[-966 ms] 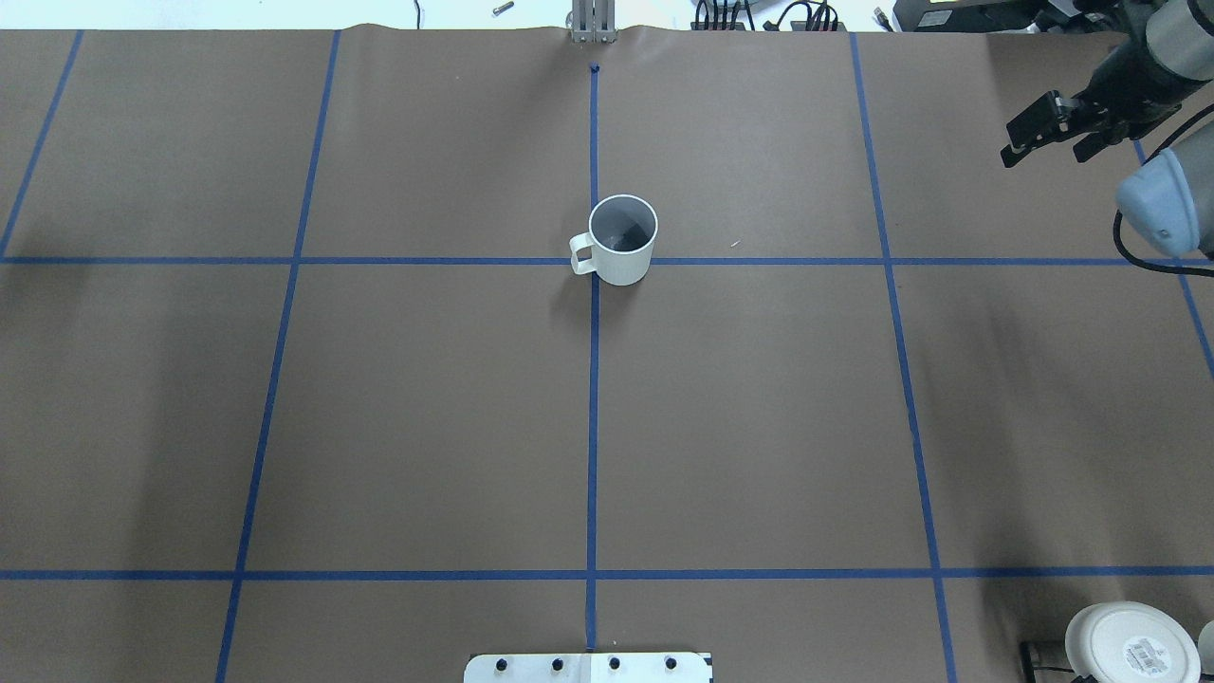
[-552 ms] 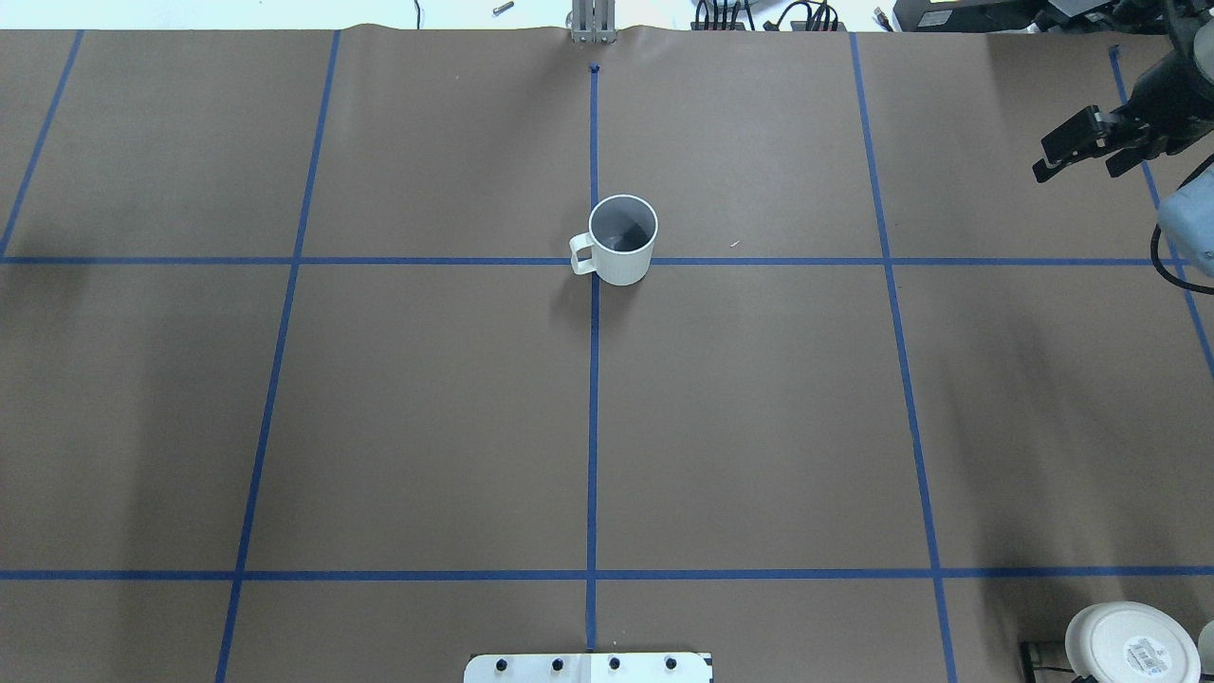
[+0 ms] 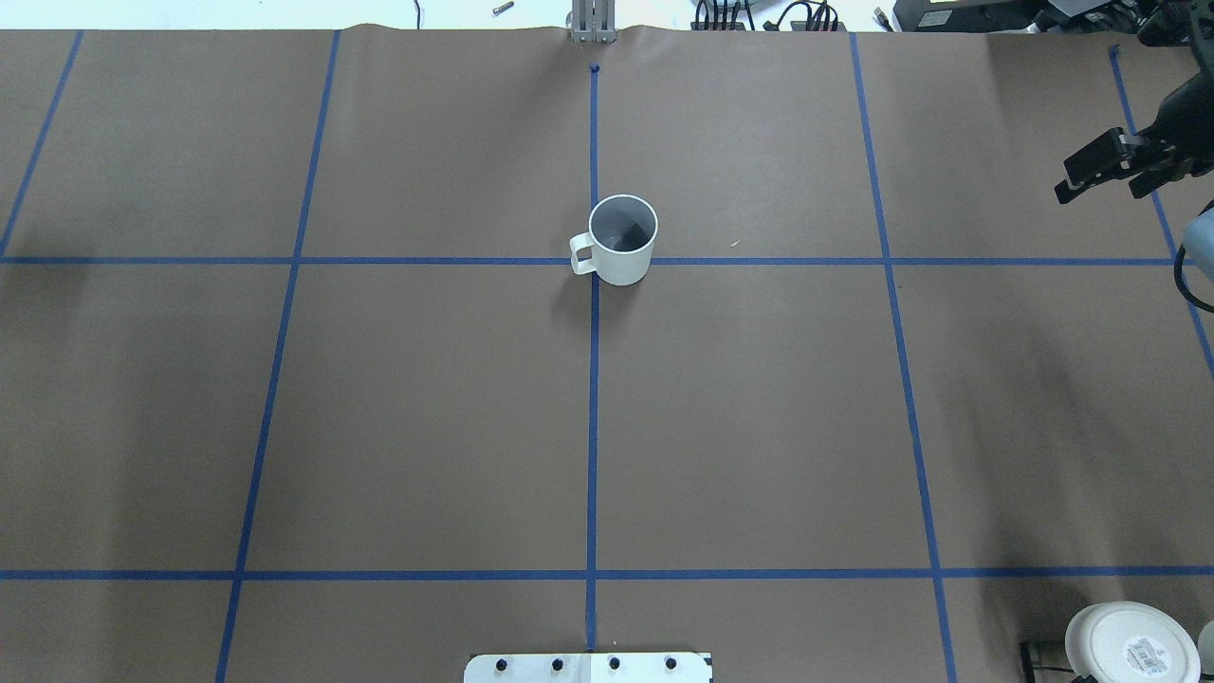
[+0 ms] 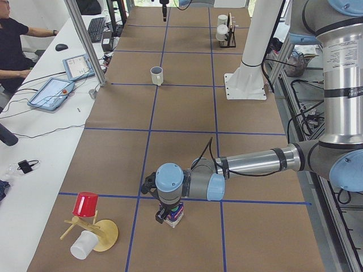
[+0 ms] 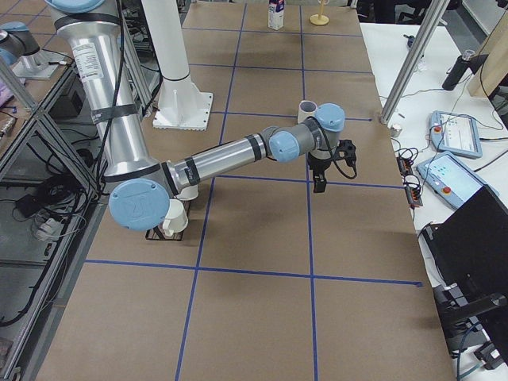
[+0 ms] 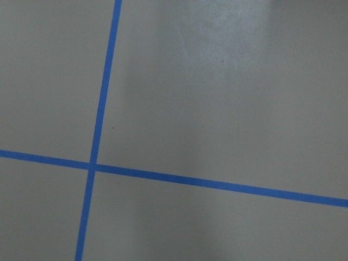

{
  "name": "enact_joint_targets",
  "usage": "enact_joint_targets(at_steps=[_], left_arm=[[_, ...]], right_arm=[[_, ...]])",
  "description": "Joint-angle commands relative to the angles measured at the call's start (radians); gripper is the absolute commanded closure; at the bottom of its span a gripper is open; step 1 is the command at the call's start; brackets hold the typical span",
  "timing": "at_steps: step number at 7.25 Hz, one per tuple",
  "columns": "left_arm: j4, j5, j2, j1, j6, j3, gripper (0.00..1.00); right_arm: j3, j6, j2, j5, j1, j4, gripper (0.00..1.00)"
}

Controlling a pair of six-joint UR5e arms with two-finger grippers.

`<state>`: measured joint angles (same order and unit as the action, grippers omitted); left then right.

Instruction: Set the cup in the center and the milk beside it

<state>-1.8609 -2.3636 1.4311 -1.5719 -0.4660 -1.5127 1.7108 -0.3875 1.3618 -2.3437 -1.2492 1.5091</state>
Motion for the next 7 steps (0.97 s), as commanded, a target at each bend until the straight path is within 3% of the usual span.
enact_joint_targets(at_steps=[1, 2, 4, 6, 7], left_arm=[[-0.059, -0.003, 0.006, 0.012, 0.091, 0.002, 0.92], [-0.058, -0.005, 0.011, 0.013, 0.095, 0.0, 1.0], [-0.014, -0.006, 0.029, 0.013, 0.099, -0.052, 1.0], [0.275, -0.005, 0.148, 0.013, 0.104, -0.179, 1.0], [0.396, -0.005, 0.248, 0.016, 0.154, -0.196, 1.0]], right_arm=[[0.023, 0.041, 0.04, 0.0, -0.013, 0.005, 0.0], [0.021, 0.039, 0.042, 0.0, -0.013, 0.005, 0.0], [0.021, 0.041, 0.042, 0.0, -0.015, 0.005, 0.0], [0.024, 0.041, 0.063, -0.003, -0.028, 0.017, 0.0], [0.029, 0.045, 0.086, -0.021, -0.038, 0.017, 0.0]])
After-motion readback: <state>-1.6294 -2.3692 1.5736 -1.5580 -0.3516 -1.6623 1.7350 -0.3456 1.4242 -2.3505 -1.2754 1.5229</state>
